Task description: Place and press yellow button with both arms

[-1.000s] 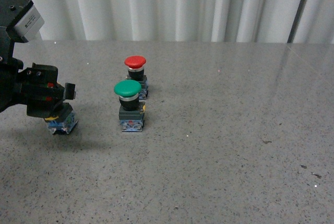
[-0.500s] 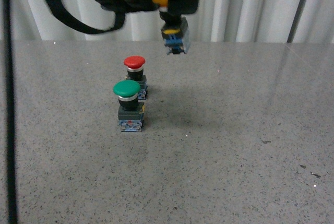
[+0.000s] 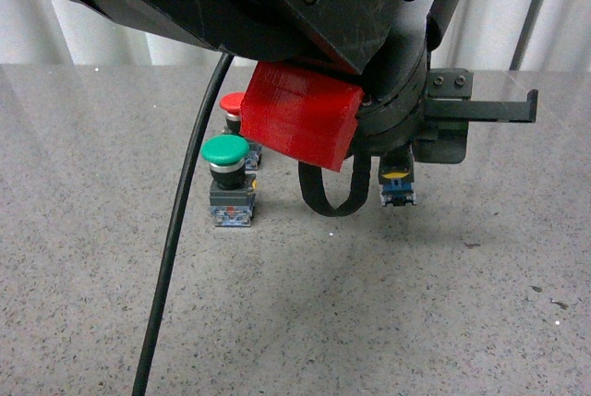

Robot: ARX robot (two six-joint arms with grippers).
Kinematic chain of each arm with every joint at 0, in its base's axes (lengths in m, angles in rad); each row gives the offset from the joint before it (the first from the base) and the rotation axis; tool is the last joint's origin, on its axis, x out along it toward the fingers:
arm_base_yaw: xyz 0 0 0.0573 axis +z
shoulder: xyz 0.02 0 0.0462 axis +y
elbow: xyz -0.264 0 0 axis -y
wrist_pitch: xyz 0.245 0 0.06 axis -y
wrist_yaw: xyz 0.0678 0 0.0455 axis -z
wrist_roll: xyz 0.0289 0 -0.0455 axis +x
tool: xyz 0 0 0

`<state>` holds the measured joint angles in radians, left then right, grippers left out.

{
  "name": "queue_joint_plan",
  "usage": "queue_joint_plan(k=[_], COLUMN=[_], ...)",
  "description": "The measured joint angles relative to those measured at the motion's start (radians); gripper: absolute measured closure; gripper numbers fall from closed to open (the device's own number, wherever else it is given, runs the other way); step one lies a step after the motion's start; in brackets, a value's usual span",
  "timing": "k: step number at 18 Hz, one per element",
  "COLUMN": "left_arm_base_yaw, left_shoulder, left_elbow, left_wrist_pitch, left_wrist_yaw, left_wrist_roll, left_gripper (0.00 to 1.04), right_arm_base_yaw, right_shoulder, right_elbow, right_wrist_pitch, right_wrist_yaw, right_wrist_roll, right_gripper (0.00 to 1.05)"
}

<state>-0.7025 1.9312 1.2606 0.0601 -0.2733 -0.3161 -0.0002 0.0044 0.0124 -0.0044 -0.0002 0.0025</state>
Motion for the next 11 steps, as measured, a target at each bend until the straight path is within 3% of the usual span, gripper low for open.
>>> queue_joint_plan(k=[8, 11], left_arm_base_yaw=[0.004, 0.003], left_shoulder=[0.034, 0.038], left_elbow=[0.014, 0.019], left_wrist_pitch=[-0.016, -0.022], left_wrist_yaw=[0.008, 0.008], left_wrist_roll=[-0.048, -0.052], left_gripper=[0.70, 0.37], right_arm_base_yaw=[0.000, 0.000], right_shoulder=[0.000, 0.000], right_elbow=[0.000, 0.000], right_wrist_pitch=[0.000, 0.000], right_wrist_yaw=[0.000, 0.000], right_wrist_roll=[0.000, 0.000], right_gripper=[0.07, 0.07])
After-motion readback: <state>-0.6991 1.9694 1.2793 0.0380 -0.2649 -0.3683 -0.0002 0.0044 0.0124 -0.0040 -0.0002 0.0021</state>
